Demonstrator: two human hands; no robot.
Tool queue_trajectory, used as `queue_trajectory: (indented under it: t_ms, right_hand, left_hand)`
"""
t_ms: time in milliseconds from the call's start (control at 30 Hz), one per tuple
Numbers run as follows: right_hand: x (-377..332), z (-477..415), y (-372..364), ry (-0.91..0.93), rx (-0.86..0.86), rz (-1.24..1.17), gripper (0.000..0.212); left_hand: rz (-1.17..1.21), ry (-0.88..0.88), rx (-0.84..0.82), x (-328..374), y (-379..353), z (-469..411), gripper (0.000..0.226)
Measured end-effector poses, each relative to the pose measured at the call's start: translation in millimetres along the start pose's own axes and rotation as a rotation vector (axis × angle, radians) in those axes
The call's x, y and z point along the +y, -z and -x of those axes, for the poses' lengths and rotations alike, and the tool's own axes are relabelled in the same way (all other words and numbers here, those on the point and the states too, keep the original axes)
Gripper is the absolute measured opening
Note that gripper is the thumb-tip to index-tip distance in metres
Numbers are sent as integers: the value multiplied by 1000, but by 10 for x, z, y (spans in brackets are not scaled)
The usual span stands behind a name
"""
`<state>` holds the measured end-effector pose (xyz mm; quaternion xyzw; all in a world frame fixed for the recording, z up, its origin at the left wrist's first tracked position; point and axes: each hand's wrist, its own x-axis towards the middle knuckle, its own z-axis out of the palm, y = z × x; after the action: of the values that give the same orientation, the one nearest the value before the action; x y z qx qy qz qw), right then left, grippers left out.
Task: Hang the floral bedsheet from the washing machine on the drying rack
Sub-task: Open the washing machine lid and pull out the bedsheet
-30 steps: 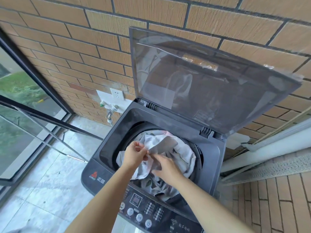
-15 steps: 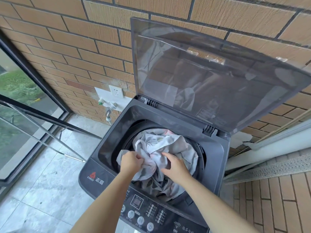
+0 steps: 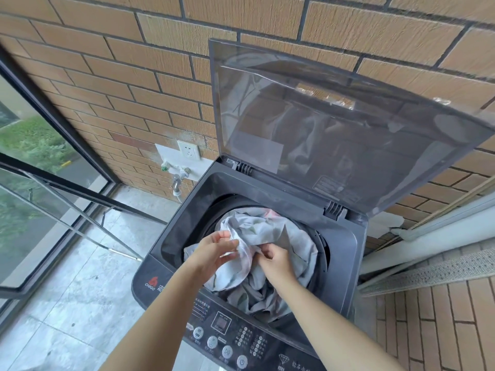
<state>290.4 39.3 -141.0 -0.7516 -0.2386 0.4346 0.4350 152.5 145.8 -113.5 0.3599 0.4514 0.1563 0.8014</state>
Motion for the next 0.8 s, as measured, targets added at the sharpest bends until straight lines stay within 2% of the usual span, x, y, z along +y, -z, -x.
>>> queue_trajectory:
  t_ms: [67,133,233,300,367,467,500,567,667,800]
  right_hand:
    - [-79,66,59,-31,-24,-104,10]
    - [-183,118,133,-43,-37,-166,13]
    - [-387,201,190,-90,-49,-302,19]
    - [-559,272,202,-92,-101,-384,20]
    - [-745,326,234,-75,-145,-461,19]
    - [-1041,403,374,-2,-143,-598,15]
    - [-1097,404,446,56,-126,-564,12]
    - [-1176,419,624,161,-97,-388,12]
    - [-1142,459,863,179,-140,-84,44]
    - [-962,528,879,94,-352,309,102]
  left_hand:
    - [-254,-78,69,53,81,39,23]
    - [-557,-166,114,112,128,132,38]
    - [-904,-118,-62,165,31,367,71]
    - [-1012,-74,-115,137,-88,426,79]
    - [-937,-114,-57,148,-221,420,72]
    - [-799,-270,-24,265,-374,404,25]
    - [-773,-301,-14,295,-397,400,16]
    - [-672,-334,32,425,-427,468,12]
    - [-438,-282,110,629,-313,616,8]
    - [-203,-243,153,872,-239,803,11]
